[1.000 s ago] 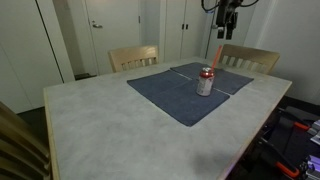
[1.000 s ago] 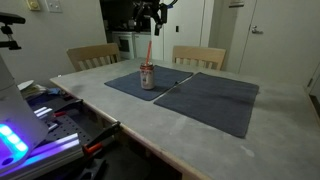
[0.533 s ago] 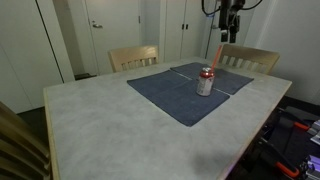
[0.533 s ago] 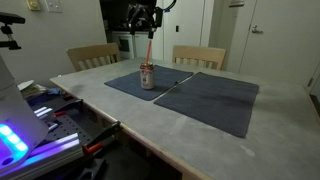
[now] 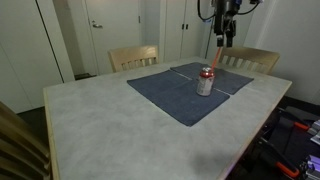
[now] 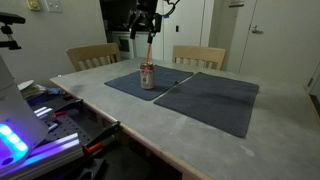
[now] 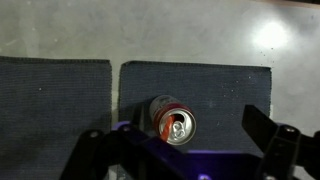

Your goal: Take the straw from the can and put it on the table

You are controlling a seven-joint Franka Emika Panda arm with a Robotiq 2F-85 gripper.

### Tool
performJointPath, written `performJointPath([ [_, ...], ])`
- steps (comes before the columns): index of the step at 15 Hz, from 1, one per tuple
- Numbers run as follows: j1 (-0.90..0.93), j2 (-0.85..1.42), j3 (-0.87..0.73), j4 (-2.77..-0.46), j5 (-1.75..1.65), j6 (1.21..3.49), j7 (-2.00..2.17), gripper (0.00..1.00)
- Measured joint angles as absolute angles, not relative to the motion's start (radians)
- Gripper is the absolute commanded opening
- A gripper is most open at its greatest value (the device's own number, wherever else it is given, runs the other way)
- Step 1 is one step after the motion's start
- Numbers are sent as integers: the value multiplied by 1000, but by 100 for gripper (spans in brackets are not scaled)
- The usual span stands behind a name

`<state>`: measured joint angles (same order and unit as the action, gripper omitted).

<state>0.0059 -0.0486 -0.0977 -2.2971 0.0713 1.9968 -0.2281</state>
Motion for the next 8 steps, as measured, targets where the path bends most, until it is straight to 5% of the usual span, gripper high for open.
performJointPath([
  [5,6,-26,-94,-2277,71,2003,-219,96],
  [6,6,-21,-94,-2272,71,2004,-219,82],
  [8,6,-7,-93,-2257,71,2004,-219,69],
])
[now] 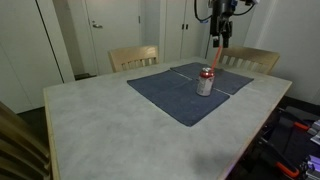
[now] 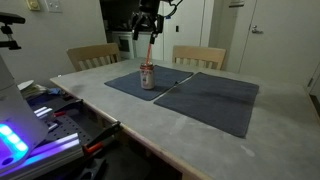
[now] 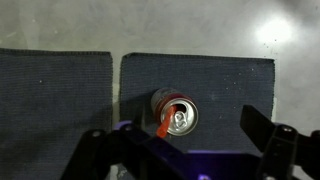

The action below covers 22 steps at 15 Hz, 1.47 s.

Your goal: Take the straw from the can and put it on the table

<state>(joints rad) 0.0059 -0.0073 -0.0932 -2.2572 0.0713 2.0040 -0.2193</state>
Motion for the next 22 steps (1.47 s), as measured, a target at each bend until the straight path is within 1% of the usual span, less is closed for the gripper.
performJointPath([
  [1,6,-1,-93,-2249,71,2004,-219,61],
  [9,6,41,-83,-2208,71,2004,-219,5],
  [10,6,43,-82,-2206,71,2004,-219,4],
  [11,6,43,-81,-2205,71,2004,-219,9],
  [12,6,43,-81,-2205,71,2004,-219,35],
  [13,6,43,-81,-2205,71,2004,-219,34],
  [14,6,43,-81,-2205,71,2003,-219,35],
  [22,6,53,-81,-2207,71,1995,-212,90],
])
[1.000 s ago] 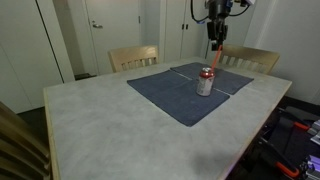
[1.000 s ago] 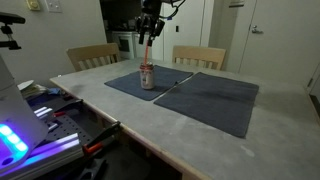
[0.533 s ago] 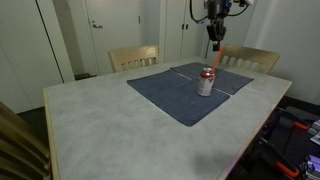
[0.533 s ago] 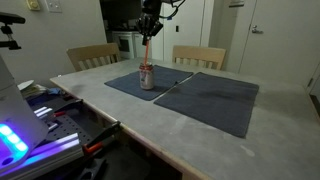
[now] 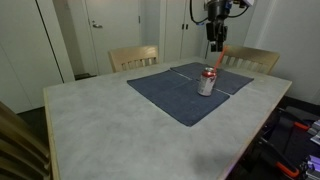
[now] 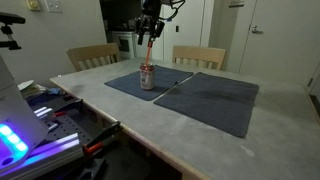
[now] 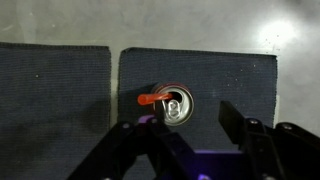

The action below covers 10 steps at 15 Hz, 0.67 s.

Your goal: Take the straw from the can and put it on the table

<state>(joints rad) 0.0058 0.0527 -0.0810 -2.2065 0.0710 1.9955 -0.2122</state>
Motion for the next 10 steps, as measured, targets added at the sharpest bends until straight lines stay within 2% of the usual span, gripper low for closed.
performJointPath([
  [1,6,55,-81,-2209,71,1993,-212,97],
  [2,6,57,-81,-2212,71,1993,-212,99],
  [10,6,55,-77,-2222,199,1994,-284,100],
])
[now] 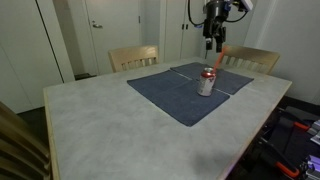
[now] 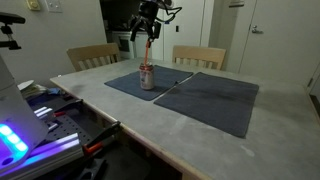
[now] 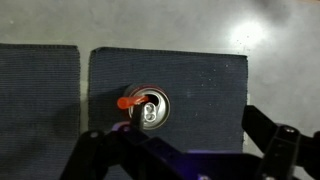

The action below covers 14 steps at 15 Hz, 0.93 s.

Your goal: Take the straw from the can and put it on the table

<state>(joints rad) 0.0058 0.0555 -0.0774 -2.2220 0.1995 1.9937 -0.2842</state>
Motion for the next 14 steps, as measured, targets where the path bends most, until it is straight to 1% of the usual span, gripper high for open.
performJointPath([
  [14,-30,47,-82,-2238,263,2045,-299,100],
])
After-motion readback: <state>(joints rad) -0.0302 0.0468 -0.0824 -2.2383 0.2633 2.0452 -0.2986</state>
